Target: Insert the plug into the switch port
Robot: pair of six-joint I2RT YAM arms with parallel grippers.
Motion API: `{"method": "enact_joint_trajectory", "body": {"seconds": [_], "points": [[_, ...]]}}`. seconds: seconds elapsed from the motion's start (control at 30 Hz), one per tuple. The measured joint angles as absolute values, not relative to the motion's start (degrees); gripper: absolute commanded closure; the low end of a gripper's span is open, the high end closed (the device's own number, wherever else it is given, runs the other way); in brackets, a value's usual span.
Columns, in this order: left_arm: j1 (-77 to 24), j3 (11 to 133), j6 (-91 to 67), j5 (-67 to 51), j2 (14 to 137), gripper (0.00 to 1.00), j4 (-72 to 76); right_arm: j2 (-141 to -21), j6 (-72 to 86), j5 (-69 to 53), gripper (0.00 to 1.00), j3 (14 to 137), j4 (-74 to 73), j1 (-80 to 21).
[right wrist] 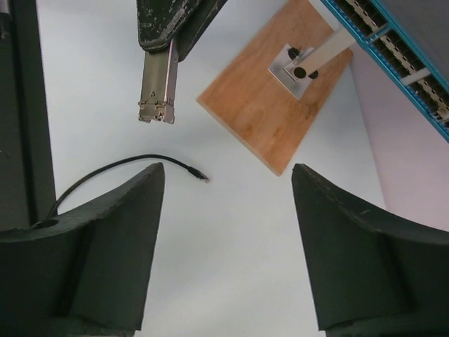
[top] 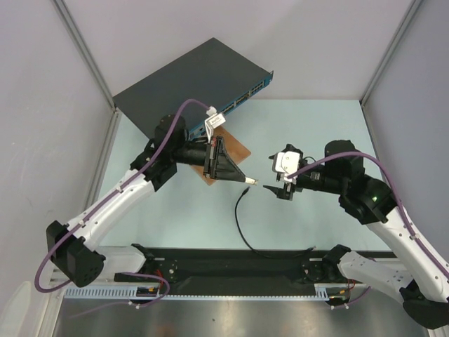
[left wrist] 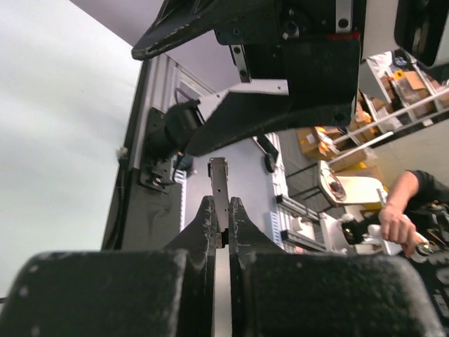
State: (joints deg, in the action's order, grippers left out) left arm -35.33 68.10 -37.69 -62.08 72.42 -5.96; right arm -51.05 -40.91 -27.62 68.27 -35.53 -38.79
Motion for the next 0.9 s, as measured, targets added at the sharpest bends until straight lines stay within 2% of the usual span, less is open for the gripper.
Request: {"method": "enact_joint_trajectory", "body": {"seconds": [0.13, 0.6, 0.9], "points": [[-35.1, 65.1, -41.0, -64.0, 71.7, 1.00, -2.5, -51.0, -40.4, -30.3, 0.43, 68.3, -34.8, -38.8], [-33.4, 61.6, -55.6, -64.7, 73.3, 1.00, 11.1, -52.5, -39.7, -32.9, 0.48, 68.3, -32.4, -41.1], [-33.3, 61.6, -58.2, -64.1, 74.5, 1.00, 14.1, -54.6, -39.6, -32.2, 0.64, 68.6, -31.1, -42.1]]}}
